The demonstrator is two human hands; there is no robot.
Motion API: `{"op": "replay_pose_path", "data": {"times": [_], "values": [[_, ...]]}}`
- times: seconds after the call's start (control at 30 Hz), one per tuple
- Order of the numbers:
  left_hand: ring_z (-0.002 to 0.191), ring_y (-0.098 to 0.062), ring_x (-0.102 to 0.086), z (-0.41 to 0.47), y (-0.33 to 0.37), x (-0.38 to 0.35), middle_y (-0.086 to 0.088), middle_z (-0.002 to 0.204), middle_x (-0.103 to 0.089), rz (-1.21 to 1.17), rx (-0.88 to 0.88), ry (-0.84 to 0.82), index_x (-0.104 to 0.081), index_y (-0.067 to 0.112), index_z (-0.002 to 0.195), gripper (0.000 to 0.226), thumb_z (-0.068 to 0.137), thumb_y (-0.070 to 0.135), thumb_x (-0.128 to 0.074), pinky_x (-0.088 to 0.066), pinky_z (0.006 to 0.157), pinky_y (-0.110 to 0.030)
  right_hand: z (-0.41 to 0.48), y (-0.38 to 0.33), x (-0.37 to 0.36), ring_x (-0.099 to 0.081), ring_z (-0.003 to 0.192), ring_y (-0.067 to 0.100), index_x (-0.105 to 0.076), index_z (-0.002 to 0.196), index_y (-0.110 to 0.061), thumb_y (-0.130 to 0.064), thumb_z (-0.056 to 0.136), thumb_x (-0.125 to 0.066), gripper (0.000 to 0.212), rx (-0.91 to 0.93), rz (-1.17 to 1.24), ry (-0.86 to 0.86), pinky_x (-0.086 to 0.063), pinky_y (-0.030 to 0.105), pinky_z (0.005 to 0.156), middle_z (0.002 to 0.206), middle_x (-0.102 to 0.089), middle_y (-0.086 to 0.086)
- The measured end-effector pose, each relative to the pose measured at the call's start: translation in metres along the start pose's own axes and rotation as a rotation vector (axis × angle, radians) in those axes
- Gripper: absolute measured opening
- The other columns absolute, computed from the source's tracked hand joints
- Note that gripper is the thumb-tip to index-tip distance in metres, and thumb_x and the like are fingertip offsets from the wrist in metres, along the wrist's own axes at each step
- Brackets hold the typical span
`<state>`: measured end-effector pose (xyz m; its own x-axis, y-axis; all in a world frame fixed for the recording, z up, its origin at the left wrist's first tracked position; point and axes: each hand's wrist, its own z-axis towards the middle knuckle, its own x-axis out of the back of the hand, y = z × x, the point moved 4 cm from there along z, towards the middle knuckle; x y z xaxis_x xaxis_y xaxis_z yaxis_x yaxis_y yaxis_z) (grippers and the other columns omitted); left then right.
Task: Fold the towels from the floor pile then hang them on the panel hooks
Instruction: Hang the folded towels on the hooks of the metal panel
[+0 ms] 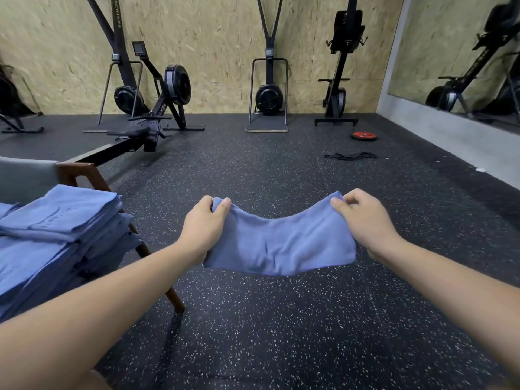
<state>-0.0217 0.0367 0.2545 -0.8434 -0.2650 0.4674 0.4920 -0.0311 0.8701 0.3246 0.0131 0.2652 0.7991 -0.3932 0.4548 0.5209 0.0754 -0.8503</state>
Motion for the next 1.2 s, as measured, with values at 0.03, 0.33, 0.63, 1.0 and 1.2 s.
{"op": "replay_pose_path", "data": {"times": [0.03, 0.33, 0.63, 1.0, 1.2], "values": [[0.074, -0.019, -0.045, -0.003, 0.001, -0.004, 0.0, 0.081, -0.052, 0.011, -0.006, -0.027, -0.04, 0.017, 0.079, 0.046, 0.106, 0.051, -0.055, -0.033, 0.064, -0.04, -0.004, -0.002, -0.006, -0.059, 0.076, 0.017, -0.066, 0.089, -0.016, -0.037, 0.1, -0.07, 0.023, -0.002, -0.001, -0.029, -0.045, 0.036, 0.069, 0.088, -0.071, 0.001], [0.069, -0.014, -0.048, -0.034, 0.026, -0.034, 0.01, 0.075, -0.059, -0.007, -0.065, -0.223, -0.059, 0.02, 0.085, 0.035, 0.102, 0.05, -0.061, -0.039, 0.062, -0.033, -0.046, -0.036, -0.048, -0.057, 0.047, 0.016, -0.06, 0.092, -0.008, -0.03, 0.102, -0.07, 0.026, 0.003, 0.108, -0.263, -0.045, 0.03, 0.046, 0.066, -0.066, 0.01], [0.078, -0.015, -0.069, -0.057, 0.05, -0.041, -0.002, 0.092, -0.075, -0.148, -0.103, -0.348, -0.067, 0.022, 0.095, 0.028, 0.106, 0.046, -0.06, -0.059, 0.056, -0.033, -0.07, -0.058, -0.068, -0.069, 0.06, 0.027, -0.06, 0.104, -0.014, -0.032, 0.106, -0.065, 0.019, 0.088, 0.218, -0.405, -0.059, 0.04, 0.051, 0.079, -0.073, 0.01], [0.086, -0.011, -0.071, -0.051, 0.053, -0.019, 0.012, 0.09, -0.076, 0.066, -0.239, -0.361, -0.069, 0.032, 0.1, 0.027, 0.075, 0.041, -0.072, -0.057, 0.083, -0.035, -0.078, -0.069, -0.061, -0.072, 0.08, 0.027, -0.069, 0.121, -0.013, -0.007, 0.108, -0.051, 0.024, 0.01, 0.373, -0.589, -0.057, 0.046, 0.064, 0.109, -0.074, 0.013], [0.08, -0.011, -0.061, -0.048, 0.059, 0.0, 0.005, 0.089, -0.072, -0.078, -0.241, -0.528, -0.072, 0.024, 0.1, 0.019, 0.087, 0.013, -0.064, -0.048, 0.077, -0.038, -0.056, -0.059, -0.046, -0.059, 0.108, -0.005, -0.058, 0.123, -0.036, -0.037, 0.079, -0.093, 0.056, 0.221, -0.026, -0.367, -0.047, 0.022, 0.092, 0.123, -0.061, -0.015]]}}
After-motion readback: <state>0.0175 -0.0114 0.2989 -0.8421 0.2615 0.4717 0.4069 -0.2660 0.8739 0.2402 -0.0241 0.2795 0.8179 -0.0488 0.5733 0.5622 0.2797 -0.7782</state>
